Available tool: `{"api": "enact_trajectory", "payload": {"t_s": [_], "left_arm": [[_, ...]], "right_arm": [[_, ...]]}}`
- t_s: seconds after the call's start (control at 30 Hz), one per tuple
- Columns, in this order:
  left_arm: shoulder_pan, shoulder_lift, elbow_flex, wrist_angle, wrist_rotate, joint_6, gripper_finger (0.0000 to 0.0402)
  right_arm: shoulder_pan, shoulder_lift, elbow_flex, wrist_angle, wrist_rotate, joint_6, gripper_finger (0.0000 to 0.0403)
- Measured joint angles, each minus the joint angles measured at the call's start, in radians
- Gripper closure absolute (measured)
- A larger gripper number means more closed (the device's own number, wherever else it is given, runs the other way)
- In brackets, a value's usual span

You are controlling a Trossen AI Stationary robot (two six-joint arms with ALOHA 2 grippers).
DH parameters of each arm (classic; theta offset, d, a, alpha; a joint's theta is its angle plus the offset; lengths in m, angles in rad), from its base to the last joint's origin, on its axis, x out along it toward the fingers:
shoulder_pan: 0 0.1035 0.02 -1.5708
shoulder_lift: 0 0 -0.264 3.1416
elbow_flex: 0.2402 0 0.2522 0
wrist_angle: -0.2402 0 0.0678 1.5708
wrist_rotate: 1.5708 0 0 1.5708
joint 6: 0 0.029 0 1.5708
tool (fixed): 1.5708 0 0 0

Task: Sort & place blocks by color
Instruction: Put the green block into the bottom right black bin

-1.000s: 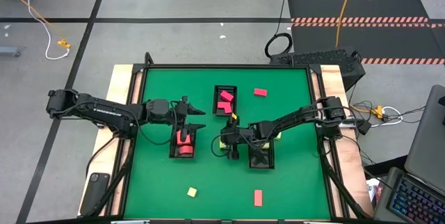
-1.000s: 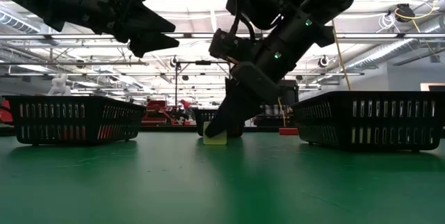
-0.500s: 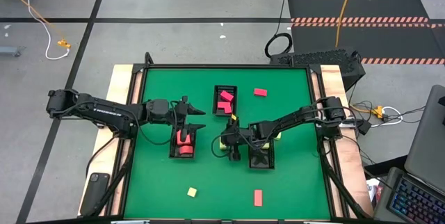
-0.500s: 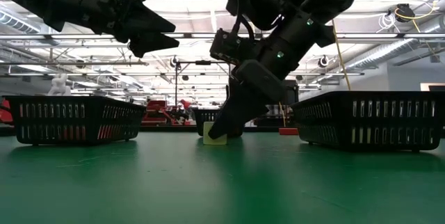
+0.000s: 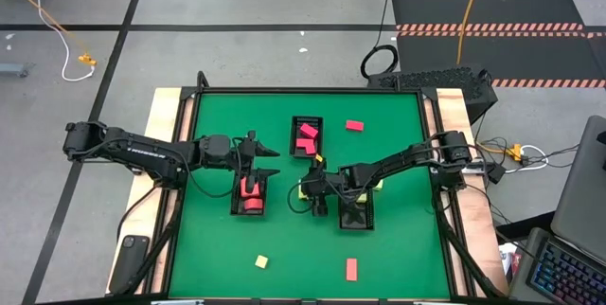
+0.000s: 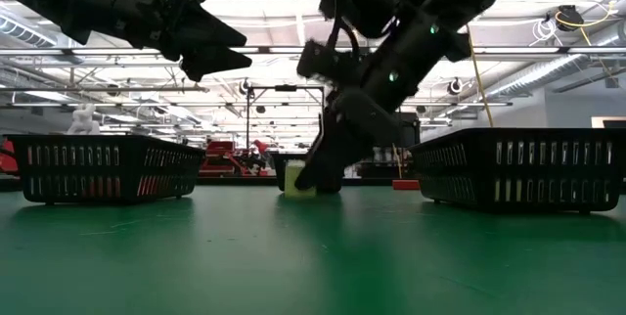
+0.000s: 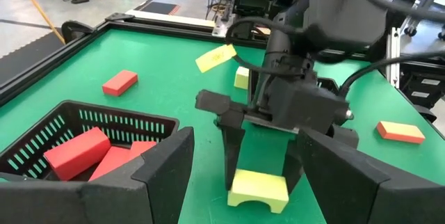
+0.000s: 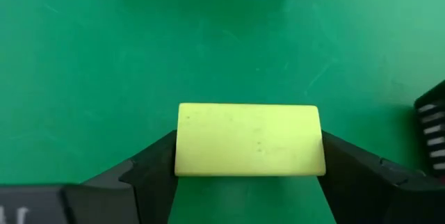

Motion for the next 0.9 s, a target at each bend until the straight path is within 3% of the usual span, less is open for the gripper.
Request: {"api": "enact_trajectory", "payload": {"t_s": [0.17, 0.4, 0.57, 0.7, 0.9], "left_arm": [[0.0, 0.0, 0.0, -0.001, 0.0, 0.0, 0.0144], [0.0, 0.0, 0.001, -0.009, 0.0, -0.005, 0.0144], [-0.001, 0.0, 0.001, -0.018, -0.008, -0.007, 0.0144], [-0.001, 0.0, 0.001, -0.02, -0.024, -0.01, 0.0144], [-0.002, 0.0, 0.001, -0.02, -0.024, -0.022, 0.0144]], "right_arm": [[0.001, -0.108, 0.001, -0.067, 0.002, -0.004, 0.0125], [0.046, -0.328, 0.001, -0.376, 0.064, 0.064, 0.0125], [0.12, -0.444, 0.001, -0.62, 0.081, 0.223, 0.0125], [0.185, -0.464, 0.001, -0.736, 0.081, 0.336, 0.0125], [0.23, -0.402, 0.0, -0.765, 0.083, 0.375, 0.0125]]}}
